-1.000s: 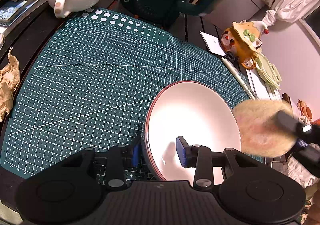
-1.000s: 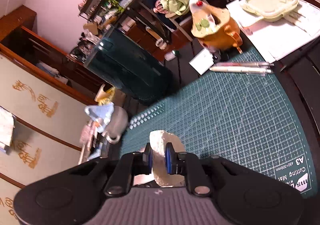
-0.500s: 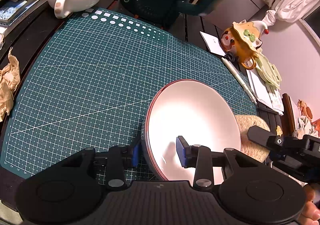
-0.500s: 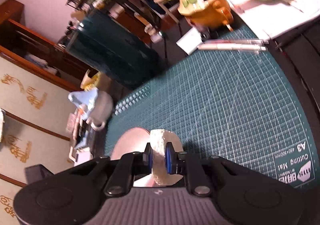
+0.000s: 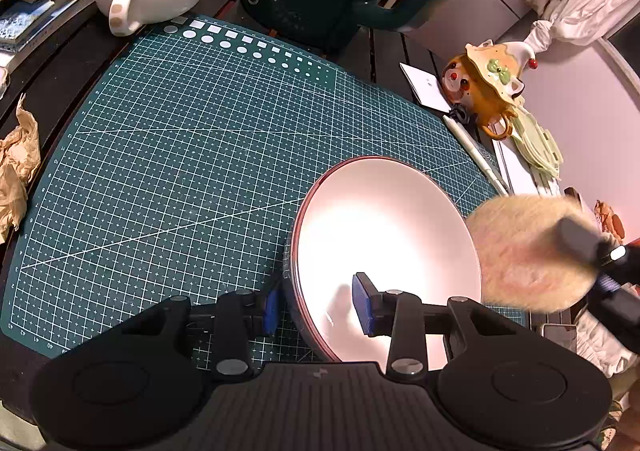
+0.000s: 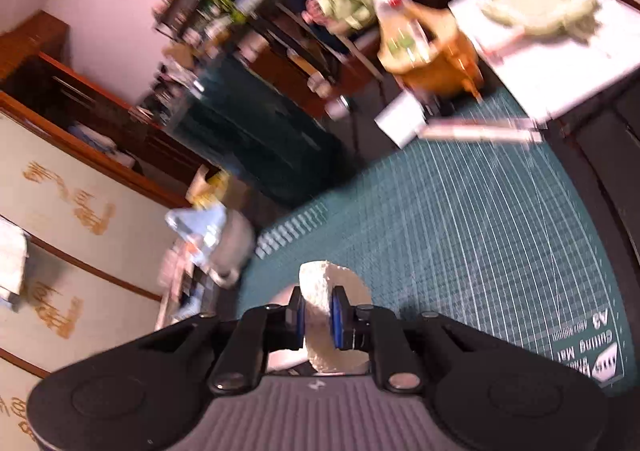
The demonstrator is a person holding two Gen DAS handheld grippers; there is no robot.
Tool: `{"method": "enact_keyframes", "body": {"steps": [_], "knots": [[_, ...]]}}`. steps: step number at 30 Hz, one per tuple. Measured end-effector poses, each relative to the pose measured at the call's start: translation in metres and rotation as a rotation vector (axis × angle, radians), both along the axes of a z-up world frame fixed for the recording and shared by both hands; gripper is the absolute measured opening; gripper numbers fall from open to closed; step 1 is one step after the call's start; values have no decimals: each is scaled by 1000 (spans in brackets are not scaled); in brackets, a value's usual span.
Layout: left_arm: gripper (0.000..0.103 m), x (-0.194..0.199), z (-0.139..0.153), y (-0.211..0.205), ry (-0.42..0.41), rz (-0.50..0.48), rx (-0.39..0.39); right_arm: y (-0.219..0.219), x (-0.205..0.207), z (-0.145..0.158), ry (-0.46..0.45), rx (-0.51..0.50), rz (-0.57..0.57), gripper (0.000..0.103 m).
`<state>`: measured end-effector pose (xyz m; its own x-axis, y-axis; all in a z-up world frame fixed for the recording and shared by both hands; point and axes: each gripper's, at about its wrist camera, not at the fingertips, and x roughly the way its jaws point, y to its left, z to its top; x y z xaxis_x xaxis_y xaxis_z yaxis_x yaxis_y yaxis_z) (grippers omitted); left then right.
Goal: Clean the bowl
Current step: 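Hold the bowl with the left tool while the right tool wipes its outer wall, then hold the bowl with the left tool while the right tool scrubs its outer side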
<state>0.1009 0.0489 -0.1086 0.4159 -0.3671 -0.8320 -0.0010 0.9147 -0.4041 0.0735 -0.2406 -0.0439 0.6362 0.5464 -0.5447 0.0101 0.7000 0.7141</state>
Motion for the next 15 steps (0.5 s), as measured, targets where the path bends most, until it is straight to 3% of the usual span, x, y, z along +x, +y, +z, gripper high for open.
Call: {"method": "enact_keyframes", "body": {"steps": [4,7,9,12,15], "knots": [[36,0,0,0,0,0,1,10,8,-26,98,-40,22,12],[36,0,0,0,1,1,0,4,6,-19,81,-17,11,12],[36,0,0,0,0,1,1,-2,0,-1,4,5,-8,12],[36,0,1,-1,-1,1,2,0,2,-5,11,6,-1,12],[36,0,0,0,-1,2,2,10,8,-26,91,-16,34,12]]}}
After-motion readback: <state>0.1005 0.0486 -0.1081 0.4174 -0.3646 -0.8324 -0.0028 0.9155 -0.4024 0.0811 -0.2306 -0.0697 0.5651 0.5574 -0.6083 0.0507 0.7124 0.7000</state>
